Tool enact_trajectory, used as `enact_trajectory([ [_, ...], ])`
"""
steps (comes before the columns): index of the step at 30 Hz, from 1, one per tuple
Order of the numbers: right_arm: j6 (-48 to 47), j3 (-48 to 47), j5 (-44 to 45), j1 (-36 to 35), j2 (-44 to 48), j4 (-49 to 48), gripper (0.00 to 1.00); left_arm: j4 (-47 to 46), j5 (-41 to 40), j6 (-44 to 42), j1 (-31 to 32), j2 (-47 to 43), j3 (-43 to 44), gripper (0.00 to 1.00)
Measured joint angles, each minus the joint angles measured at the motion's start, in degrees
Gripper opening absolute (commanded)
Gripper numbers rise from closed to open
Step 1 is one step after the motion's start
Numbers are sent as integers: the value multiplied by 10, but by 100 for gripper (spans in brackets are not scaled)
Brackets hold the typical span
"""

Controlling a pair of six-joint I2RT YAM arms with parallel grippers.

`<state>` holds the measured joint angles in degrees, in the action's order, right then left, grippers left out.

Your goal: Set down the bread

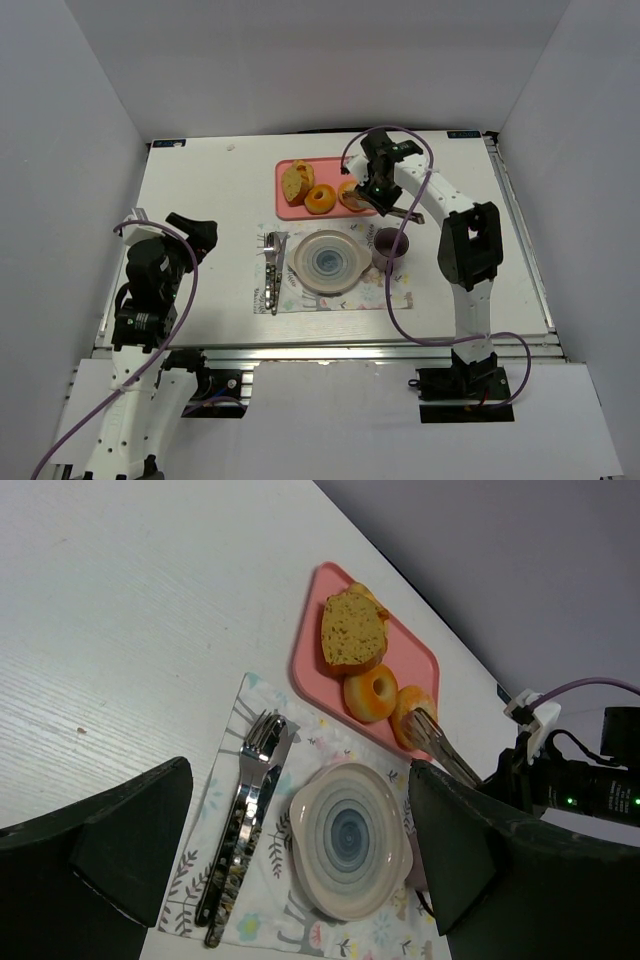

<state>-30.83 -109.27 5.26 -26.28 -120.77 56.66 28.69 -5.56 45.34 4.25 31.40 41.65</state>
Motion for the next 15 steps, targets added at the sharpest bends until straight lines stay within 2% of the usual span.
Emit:
enact_trajectory([
  [2, 0, -2, 0, 0, 0, 1, 0, 0, 0, 0, 0, 0, 0, 98],
  [10, 4, -4, -10, 3, 11, -10, 0, 0, 0, 1, 0, -1, 0, 98],
  [15, 4, 9, -33, 11, 66, -43, 0, 0, 0, 2, 0, -2, 0, 98],
])
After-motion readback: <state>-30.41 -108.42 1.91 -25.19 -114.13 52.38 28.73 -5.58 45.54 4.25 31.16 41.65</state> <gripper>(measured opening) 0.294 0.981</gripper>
